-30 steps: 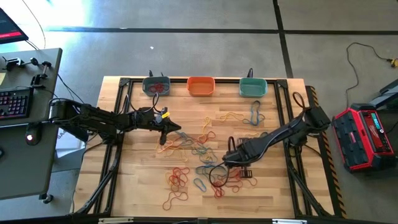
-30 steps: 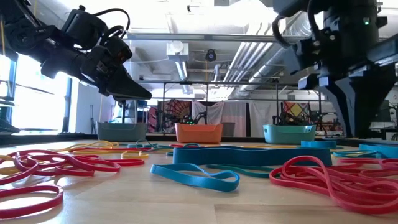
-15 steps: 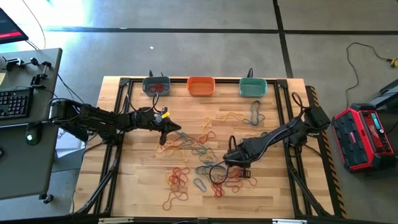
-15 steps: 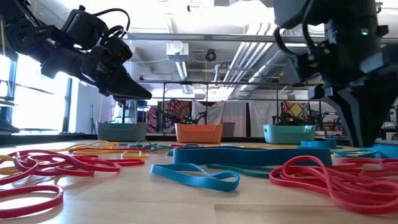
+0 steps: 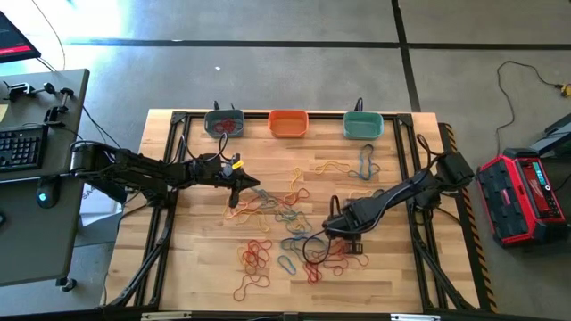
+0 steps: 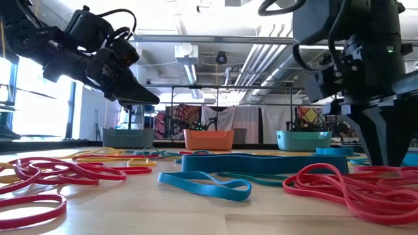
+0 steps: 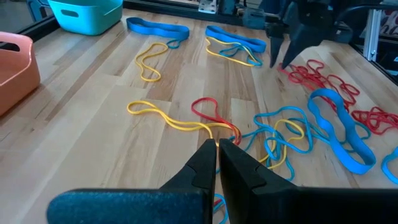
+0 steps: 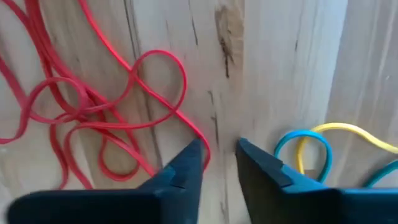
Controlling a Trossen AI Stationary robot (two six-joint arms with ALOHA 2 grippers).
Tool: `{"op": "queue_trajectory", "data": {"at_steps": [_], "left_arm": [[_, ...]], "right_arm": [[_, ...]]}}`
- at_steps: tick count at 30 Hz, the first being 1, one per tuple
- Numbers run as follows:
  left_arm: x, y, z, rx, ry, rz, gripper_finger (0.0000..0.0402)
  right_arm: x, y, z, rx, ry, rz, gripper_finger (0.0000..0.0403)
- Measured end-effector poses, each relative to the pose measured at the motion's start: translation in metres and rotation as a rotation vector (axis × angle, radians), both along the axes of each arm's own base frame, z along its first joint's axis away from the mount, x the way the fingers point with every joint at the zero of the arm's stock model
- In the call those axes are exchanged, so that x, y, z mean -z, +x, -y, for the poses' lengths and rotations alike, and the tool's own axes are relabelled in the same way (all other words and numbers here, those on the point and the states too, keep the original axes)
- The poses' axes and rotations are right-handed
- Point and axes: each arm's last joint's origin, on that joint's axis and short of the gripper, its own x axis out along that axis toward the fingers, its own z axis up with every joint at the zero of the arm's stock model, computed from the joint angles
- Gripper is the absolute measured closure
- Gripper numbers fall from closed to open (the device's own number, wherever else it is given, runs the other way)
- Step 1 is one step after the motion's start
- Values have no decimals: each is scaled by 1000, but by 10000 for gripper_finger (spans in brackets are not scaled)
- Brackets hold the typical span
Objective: Sort rubber bands into baskets
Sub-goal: Put the red rubber band into the blue bin
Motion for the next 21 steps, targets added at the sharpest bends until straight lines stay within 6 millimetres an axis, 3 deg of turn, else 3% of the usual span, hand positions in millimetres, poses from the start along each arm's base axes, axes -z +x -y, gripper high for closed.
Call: {"op": "queue_trajectory", "data": {"at_steps": [5,21], "left_arm": [[0,0,0,0,1,0,392],[0,0,0,-13,6,-1,392]], "right_arm": [[0,0,0,-36,-5,6,394],[-8,1,0,-43,-119,19,403]]}}
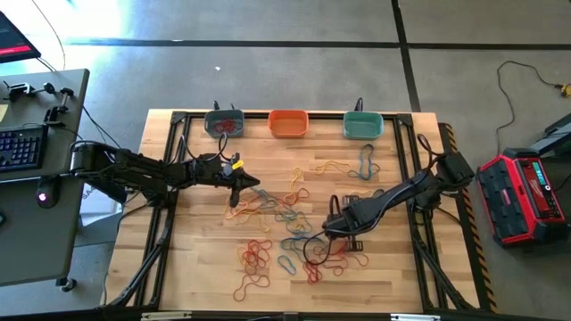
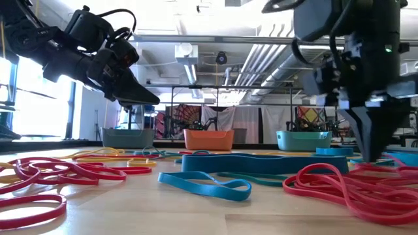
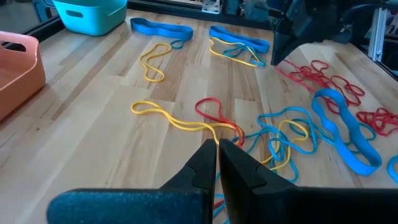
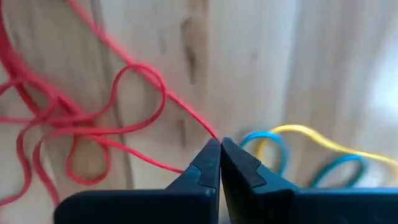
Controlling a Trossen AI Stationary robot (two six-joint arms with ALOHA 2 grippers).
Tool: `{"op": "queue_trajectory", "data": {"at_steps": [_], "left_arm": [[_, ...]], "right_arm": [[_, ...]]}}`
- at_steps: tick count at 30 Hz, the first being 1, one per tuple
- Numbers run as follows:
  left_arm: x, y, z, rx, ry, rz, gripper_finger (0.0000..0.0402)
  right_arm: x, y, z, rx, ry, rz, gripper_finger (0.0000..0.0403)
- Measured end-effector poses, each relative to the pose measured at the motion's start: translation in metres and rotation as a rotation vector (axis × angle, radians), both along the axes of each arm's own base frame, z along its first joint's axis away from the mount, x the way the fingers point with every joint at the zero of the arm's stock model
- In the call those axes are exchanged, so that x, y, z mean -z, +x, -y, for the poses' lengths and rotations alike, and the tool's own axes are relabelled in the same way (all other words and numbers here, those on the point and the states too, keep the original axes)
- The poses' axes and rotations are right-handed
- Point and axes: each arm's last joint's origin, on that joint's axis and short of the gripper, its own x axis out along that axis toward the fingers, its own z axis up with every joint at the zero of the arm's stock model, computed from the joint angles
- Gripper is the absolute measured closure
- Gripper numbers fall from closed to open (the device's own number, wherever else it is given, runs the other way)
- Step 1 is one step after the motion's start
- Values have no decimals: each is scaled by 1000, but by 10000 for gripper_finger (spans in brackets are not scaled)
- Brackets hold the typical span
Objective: Sort rubber bands into baskets
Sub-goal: Put the red rubber band into the blue bin
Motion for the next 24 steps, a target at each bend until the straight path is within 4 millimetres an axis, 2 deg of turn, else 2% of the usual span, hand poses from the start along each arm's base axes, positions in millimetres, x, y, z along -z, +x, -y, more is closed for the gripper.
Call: {"op": "queue_trajectory", "data": {"at_steps": [6,13,24], "left_arm": [[0,0,-1,-19,8,-1,392],[0,0,-1,-27,-6,1,392],[-7,3,1,-17,6,73,389]], "right_arm": [[-22,2,-2,-10,-126,134,403],[-44,6,5,26,-285,346,403],[-63,49,37,35,-501,680,403]]}}
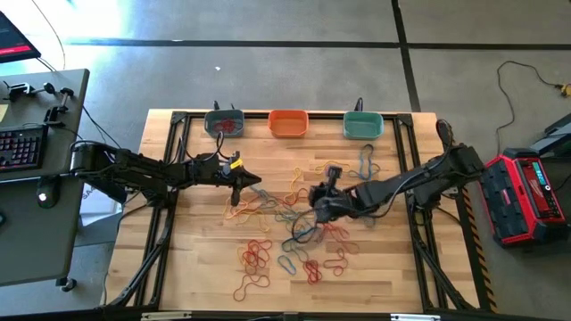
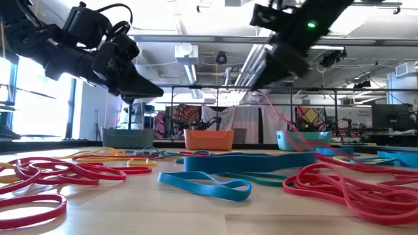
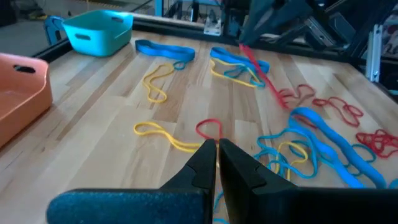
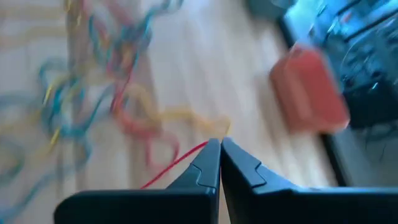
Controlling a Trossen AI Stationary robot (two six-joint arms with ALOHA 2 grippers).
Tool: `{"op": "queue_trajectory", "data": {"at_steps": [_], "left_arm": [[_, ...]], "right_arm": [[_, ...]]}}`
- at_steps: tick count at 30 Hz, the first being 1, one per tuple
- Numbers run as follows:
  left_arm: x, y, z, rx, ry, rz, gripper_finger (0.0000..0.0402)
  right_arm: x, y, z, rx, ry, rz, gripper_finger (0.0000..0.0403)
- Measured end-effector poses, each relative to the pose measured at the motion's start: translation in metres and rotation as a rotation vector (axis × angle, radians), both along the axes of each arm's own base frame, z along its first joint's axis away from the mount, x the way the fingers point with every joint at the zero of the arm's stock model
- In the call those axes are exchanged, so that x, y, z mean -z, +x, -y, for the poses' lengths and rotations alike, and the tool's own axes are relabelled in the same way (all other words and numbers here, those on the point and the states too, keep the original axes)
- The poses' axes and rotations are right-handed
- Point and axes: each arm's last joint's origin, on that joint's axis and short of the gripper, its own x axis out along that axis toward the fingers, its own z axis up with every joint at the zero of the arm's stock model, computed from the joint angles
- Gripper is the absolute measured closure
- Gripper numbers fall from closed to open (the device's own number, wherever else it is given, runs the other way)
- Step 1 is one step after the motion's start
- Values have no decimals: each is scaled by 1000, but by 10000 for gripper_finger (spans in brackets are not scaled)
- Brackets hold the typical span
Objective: Sort rubber bands into baskets
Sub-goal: Put the red rubber band into the blue bin
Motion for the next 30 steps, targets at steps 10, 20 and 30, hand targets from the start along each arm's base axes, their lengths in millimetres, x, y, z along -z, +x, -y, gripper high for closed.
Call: {"op": "queue_trajectory", "data": {"at_steps": [10,20,30], "left_arm": [[-20,14,3,4,18,74,337],[-31,21,5,9,34,116,295],[-30,21,5,-1,34,105,288]], "right_arm": [[-23,25,19,-58,-129,201,403],[-33,31,17,-69,-152,305,403],[-56,13,6,223,-357,359,403]]}}
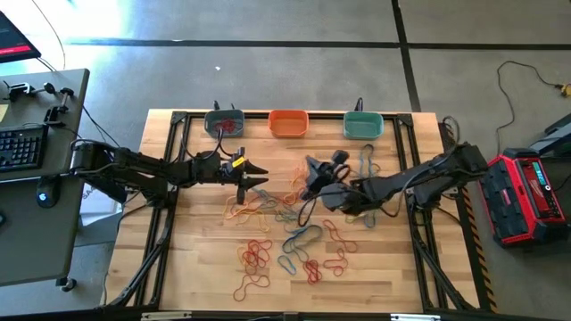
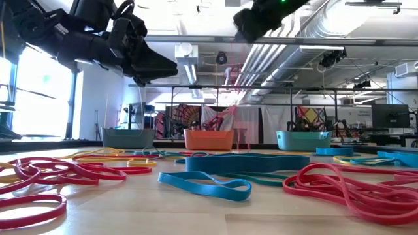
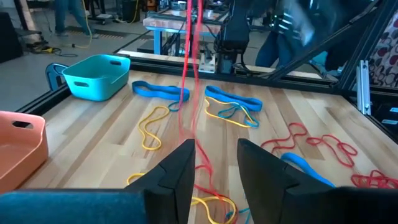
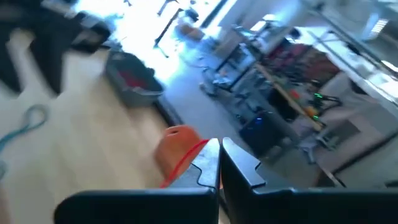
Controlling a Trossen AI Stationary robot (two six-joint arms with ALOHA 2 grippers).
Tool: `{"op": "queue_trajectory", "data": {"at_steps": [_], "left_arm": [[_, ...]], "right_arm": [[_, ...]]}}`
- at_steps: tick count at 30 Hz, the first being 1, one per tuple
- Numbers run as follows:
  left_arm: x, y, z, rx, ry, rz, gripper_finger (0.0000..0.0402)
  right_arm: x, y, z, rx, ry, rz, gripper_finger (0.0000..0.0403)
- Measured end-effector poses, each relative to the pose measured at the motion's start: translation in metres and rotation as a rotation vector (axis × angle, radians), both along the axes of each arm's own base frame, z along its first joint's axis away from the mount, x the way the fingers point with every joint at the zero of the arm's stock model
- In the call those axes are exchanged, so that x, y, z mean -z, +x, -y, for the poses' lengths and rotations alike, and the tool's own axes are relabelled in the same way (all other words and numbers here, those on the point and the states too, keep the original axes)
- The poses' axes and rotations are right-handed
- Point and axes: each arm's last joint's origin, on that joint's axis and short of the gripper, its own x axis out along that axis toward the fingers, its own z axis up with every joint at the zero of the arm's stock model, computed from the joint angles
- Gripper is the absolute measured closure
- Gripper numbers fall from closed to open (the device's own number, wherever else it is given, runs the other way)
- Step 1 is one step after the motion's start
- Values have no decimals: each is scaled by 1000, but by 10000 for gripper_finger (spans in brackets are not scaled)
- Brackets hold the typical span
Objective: Sort rubber bands into baskets
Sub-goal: Put the red rubber band into the blue bin
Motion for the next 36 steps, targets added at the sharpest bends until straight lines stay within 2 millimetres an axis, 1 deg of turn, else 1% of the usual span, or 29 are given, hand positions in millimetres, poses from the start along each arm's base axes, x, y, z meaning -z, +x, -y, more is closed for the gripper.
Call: {"op": "queue_trajectory", "data": {"at_steps": [5,7,9,13,15,19,22,24,26,33,36], "left_arm": [[0,0,0,-1,0,-4,288],[1,0,0,-2,-1,-10,288],[2,-1,0,-3,-2,-23,288],[4,-1,-1,-28,1,-45,288],[6,-1,-1,-40,2,-56,288],[7,-2,-1,-42,1,-68,288],[7,-2,-1,-42,1,-69,288],[7,-2,-1,-42,0,-72,288],[7,-2,-1,-42,0,-71,288],[7,-2,-1,-45,-1,-72,288],[7,-2,-1,-47,-5,-74,288]], "right_arm": [[-20,-19,-13,91,-49,57,403],[-24,-26,-16,108,-60,56,403],[-22,-30,-18,118,-53,61,403],[-9,-35,-17,119,2,67,403],[3,-36,-17,105,62,69,403],[32,-43,-17,89,225,34,403],[48,-52,-19,84,385,-18,403],[55,-59,-21,91,468,-59,403],[58,-64,-23,104,503,-85,403],[61,-73,-24,129,512,-156,403],[56,-79,-22,194,522,-178,403]]}}
